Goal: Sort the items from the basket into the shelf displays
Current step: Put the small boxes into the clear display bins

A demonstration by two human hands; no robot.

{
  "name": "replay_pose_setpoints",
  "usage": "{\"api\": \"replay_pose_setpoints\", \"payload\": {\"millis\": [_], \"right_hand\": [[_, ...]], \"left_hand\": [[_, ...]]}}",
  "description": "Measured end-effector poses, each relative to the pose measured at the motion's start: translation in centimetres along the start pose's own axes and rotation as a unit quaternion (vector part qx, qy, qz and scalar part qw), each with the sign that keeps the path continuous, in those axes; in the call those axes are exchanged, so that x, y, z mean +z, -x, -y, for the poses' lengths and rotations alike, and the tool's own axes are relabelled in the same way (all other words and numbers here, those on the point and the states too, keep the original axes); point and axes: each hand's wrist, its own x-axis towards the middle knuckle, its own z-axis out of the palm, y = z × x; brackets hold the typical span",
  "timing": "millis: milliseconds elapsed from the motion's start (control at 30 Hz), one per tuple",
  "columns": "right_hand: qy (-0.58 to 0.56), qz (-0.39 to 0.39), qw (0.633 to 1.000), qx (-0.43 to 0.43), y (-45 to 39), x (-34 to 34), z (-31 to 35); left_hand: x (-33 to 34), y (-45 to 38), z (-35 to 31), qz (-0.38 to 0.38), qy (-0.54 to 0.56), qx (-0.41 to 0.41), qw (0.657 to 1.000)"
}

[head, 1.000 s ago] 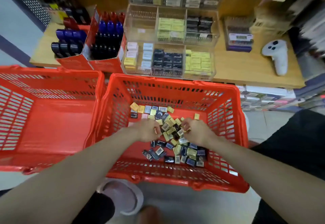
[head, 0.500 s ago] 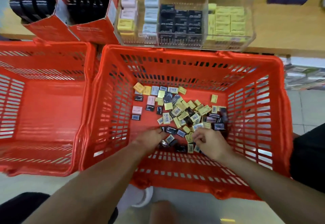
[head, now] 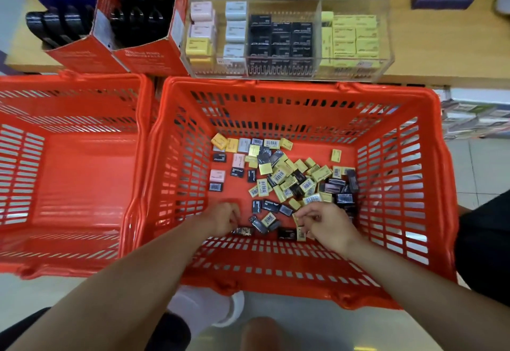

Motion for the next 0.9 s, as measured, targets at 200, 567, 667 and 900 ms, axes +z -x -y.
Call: {"api": "replay_pose_setpoints", "payload": {"millis": [200,567,667,900], "right_hand": [[-0.032,-0.001,0.999,0.022,-0.8,0.8,-0.8],[-0.359,0.065,0.929,0.063,-1.0,2.2,2.2],[-0.366,-0.001,0.928,0.066,-0.8,1.5,2.4],[-0.353,-0.124,0.921,0.104,-0.9,-1.8,0.0]], "left_hand": [[1.5,-0.7,0.4,0.081,-0.014,-0.021,0.996],[-1.6,1.6,-4.4,0.054,0.433,0.084,0.896],[-1.4,1.5,-4.3,0.045,0.466,0.051,0.882],[0.8,-0.6,-1.1,-0.036,-0.024,0.099,0.994]]}}
